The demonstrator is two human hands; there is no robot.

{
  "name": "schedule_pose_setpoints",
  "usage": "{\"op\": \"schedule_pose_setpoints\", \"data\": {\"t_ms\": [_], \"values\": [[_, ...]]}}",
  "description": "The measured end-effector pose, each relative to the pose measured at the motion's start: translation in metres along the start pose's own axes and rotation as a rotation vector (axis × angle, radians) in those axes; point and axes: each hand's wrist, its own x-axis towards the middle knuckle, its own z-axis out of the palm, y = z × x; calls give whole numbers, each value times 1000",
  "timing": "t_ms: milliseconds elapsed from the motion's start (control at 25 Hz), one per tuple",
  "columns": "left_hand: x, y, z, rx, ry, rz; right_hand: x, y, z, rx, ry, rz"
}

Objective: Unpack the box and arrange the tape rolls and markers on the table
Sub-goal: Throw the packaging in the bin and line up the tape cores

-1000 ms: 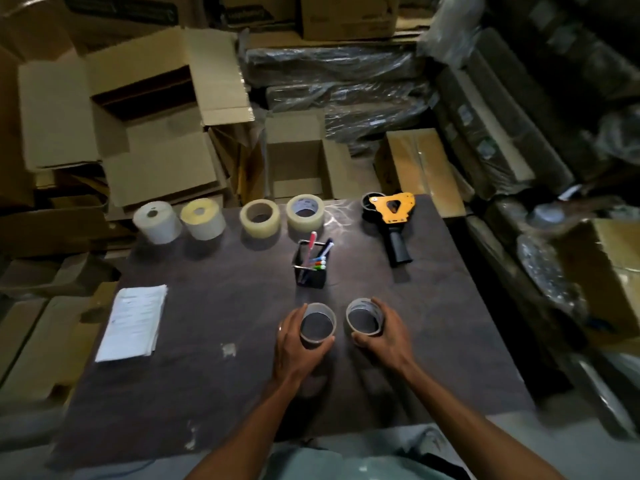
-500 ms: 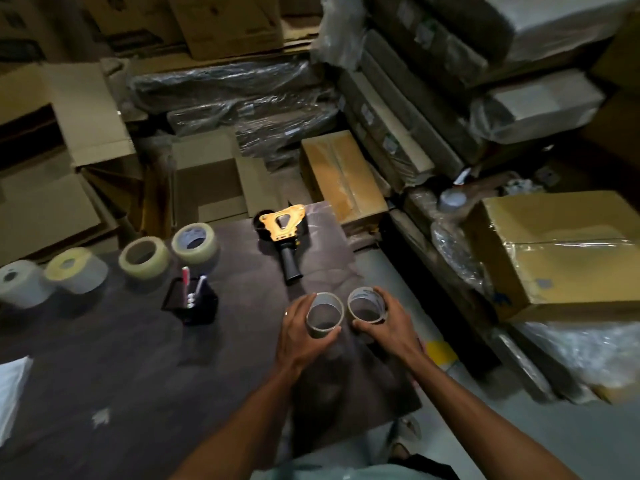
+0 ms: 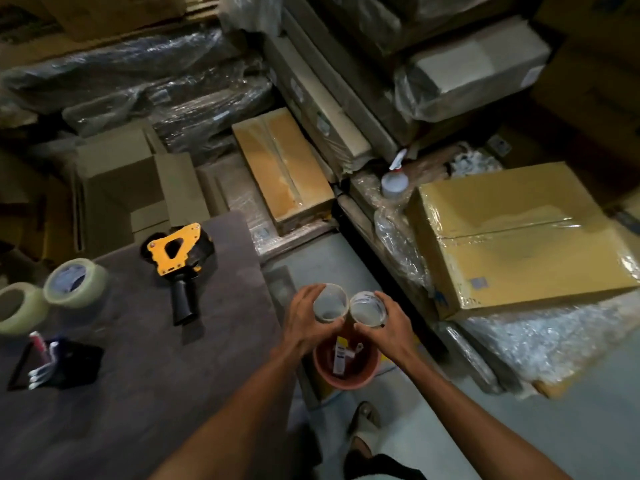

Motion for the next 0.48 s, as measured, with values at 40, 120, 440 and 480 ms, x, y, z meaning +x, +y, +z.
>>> {"op": "schedule_pose_setpoints", "data": {"t_ms": [40, 120, 440, 480], "values": [[4, 2, 12, 1, -43, -42, 2, 10, 1, -3, 2, 37], [11, 1, 36, -18, -105, -119, 8, 34, 7, -1, -12, 129], [36, -75, 149, -42, -257, -544, 44, 146, 75, -13, -168, 328], [39, -86, 162, -45, -260, -581, 50, 161, 84, -19, -174, 331]]}}
